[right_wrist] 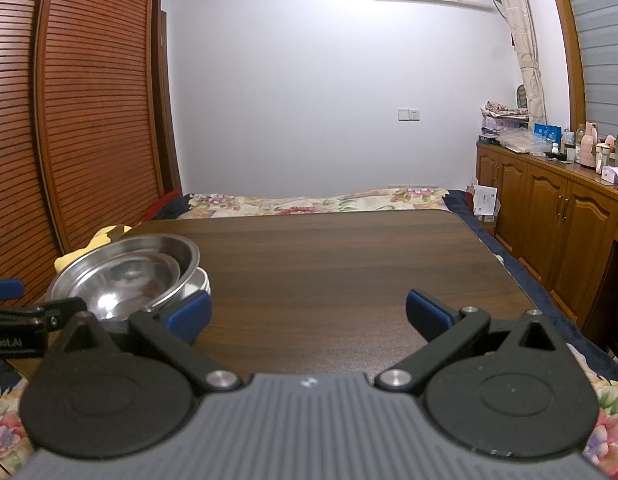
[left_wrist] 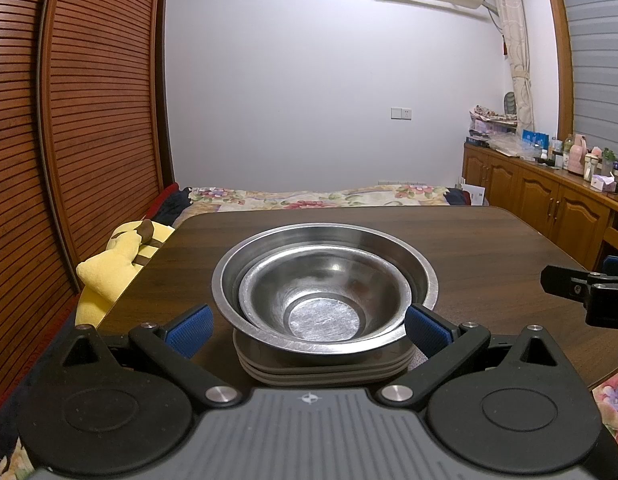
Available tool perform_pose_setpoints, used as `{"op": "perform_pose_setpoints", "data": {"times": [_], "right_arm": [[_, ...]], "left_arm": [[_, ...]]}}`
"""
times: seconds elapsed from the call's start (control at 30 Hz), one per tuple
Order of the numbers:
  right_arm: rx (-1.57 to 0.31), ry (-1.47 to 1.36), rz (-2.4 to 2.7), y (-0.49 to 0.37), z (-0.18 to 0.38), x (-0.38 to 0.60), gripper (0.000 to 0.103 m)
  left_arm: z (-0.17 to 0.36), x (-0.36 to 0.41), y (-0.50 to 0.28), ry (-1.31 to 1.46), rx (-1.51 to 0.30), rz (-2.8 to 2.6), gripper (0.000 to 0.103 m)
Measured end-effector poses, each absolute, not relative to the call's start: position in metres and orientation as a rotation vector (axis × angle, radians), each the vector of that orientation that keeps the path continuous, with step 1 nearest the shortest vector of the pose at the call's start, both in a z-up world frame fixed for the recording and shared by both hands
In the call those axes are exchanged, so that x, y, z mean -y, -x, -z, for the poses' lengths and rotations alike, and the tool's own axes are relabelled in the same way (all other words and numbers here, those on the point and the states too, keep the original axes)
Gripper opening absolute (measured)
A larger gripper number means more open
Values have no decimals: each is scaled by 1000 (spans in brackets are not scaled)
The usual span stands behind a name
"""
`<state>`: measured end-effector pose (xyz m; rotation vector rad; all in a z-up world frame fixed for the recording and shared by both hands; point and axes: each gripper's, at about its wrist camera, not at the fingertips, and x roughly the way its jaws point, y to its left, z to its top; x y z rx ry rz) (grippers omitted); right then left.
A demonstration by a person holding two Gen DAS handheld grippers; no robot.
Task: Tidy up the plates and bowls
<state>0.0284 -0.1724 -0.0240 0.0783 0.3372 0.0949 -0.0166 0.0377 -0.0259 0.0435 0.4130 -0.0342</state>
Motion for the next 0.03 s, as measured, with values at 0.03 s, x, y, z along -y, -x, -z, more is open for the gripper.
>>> {"op": "perform_pose_setpoints", "data": {"times": [0.03], "right_arm": [[-337,-78,-94,-28,24,173,103]], "left_arm": [[26,-38,17,-44,-413,35,103]]}}
